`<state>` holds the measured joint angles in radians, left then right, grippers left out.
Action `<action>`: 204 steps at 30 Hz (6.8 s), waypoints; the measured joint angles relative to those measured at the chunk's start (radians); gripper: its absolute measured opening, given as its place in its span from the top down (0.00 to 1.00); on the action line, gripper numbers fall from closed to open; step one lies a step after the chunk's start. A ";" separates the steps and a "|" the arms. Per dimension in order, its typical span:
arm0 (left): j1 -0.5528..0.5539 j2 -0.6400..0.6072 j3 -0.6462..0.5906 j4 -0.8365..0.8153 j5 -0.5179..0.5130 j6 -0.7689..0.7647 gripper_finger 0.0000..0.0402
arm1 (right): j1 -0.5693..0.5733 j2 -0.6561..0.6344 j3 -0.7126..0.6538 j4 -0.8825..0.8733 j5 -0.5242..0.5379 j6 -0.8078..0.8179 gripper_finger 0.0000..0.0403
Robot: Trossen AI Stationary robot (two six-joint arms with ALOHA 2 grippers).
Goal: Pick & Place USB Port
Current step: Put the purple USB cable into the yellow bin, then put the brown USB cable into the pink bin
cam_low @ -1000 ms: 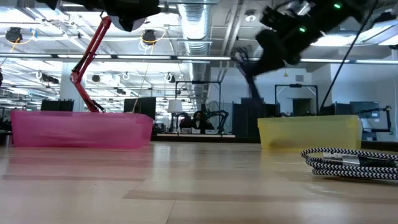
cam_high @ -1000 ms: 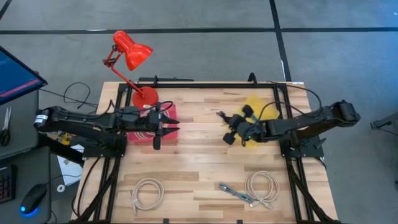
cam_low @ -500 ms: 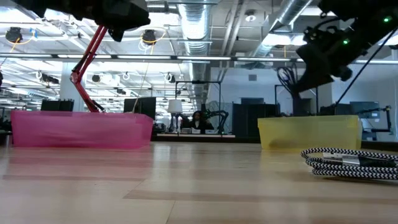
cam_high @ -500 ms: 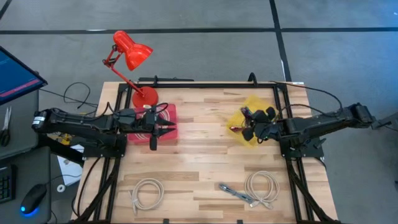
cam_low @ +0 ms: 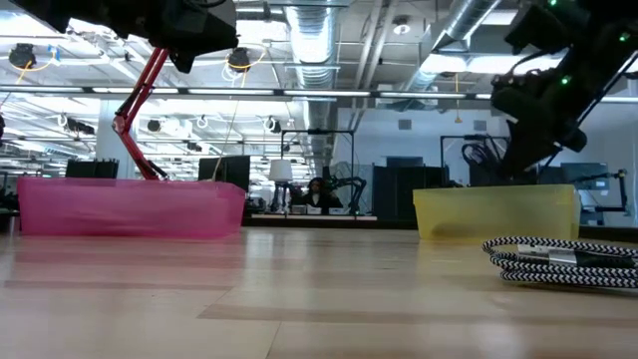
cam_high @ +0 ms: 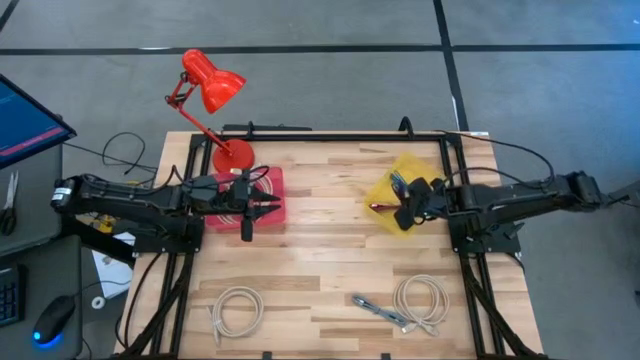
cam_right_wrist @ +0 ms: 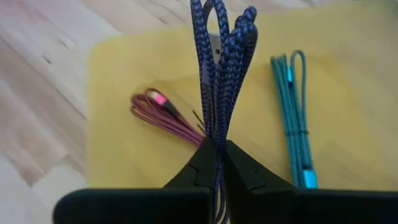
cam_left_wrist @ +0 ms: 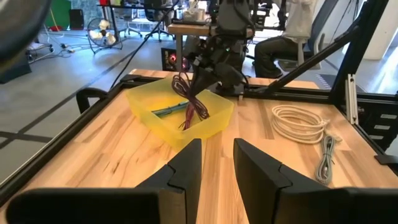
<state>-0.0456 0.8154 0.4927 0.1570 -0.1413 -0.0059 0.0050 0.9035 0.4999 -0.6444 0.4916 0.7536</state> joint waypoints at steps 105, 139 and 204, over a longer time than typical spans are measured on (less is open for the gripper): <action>0.000 0.001 0.002 -0.006 0.001 -0.010 0.77 | 0.704 0.315 0.200 -0.235 -0.510 0.610 0.80; 0.000 0.001 0.002 -0.008 0.001 -0.010 0.77 | 0.728 0.480 0.200 -0.174 -0.512 0.547 0.98; 0.000 0.275 0.002 0.386 0.150 -0.068 0.77 | 0.182 0.577 0.477 0.689 0.328 -0.814 1.00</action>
<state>-0.0452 1.0904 0.4942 0.5434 0.0086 -0.0742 0.1874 1.4808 0.9768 0.0443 0.8199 -0.0600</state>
